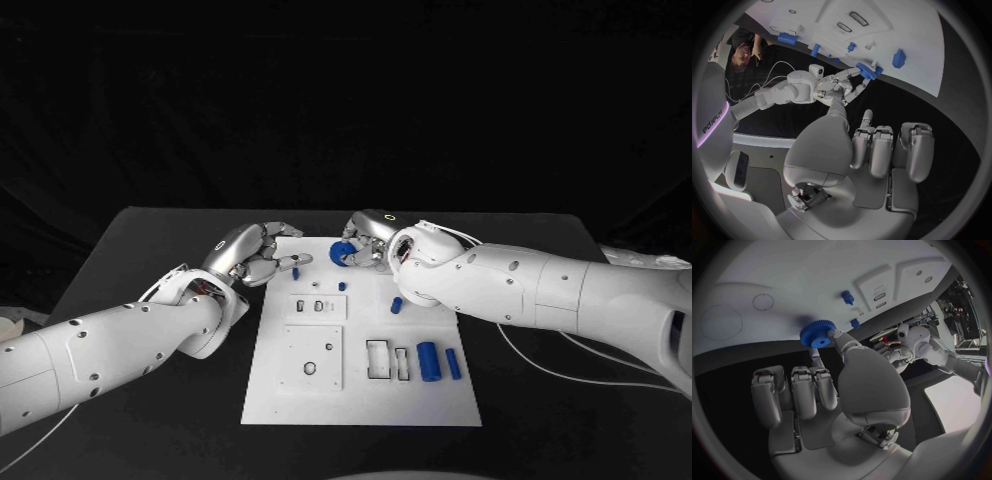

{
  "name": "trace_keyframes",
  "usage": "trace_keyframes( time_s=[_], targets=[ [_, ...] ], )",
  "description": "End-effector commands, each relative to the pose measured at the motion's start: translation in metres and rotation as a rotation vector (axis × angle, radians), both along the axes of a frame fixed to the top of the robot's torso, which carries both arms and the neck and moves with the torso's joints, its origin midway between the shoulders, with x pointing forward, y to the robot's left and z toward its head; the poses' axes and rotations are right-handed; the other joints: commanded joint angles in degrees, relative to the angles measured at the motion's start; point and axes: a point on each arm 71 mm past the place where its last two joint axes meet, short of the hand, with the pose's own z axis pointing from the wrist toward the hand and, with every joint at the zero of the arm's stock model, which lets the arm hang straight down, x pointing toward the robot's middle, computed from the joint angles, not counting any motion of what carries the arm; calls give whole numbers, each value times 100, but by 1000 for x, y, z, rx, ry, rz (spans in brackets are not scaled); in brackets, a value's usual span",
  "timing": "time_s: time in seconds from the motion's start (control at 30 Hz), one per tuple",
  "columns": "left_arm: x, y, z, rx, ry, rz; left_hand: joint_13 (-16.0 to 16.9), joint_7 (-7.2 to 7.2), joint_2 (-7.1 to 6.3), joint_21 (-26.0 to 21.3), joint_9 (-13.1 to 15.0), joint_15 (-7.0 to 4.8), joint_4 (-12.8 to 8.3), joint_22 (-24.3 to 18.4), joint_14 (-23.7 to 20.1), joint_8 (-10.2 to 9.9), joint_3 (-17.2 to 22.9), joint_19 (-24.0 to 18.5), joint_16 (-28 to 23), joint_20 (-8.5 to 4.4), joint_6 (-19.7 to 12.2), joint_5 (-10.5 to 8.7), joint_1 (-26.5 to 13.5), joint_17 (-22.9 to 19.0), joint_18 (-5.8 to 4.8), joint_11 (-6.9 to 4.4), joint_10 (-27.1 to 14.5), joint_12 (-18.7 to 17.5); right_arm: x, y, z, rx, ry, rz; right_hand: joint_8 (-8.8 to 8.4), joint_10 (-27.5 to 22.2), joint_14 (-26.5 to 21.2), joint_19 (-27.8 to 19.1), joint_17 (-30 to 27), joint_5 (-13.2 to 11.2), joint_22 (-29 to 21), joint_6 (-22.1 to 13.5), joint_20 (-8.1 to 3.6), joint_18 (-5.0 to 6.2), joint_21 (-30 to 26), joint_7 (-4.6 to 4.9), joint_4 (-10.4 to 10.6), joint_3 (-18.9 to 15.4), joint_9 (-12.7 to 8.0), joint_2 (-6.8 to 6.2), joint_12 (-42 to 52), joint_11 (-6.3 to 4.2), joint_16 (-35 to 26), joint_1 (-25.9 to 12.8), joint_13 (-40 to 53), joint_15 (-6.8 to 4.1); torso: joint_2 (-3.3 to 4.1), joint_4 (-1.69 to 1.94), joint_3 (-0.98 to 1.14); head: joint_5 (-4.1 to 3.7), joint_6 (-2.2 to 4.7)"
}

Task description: Assemble the parts on the task board

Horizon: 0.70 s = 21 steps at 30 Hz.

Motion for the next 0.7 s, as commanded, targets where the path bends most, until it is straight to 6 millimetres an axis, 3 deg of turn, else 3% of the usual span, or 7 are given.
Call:
trace_keyframes(
  time_s=[0.03,0.7],
  targets=[
    [-1,-3,1,-1,-9,-14,1509,-10,71,14,0,-4,5,1509,596,-19,-33,592,15,30,30,38,4,1507,-42,-6,585,15,0,4,-3,-30,11,27,-33,609,618,610,1509,-33,1505,286,-47,-82,26,-271,10,40,66,4,22,-15,23,-36,1506,-35,-1,5,2,-20,-8],
    [-1,-3,1,3,-13,-15,1509,-10,74,14,-1,-5,3,1509,596,-25,-36,592,15,30,30,39,6,1507,-42,-7,585,15,2,16,-10,-50,16,37,-73,609,618,610,1509,-66,1505,250,-45,-82,26,-250,9,44,53,1,22,3,23,-60,1506,-28,-12,4,3,-14,-6]
  ],
)
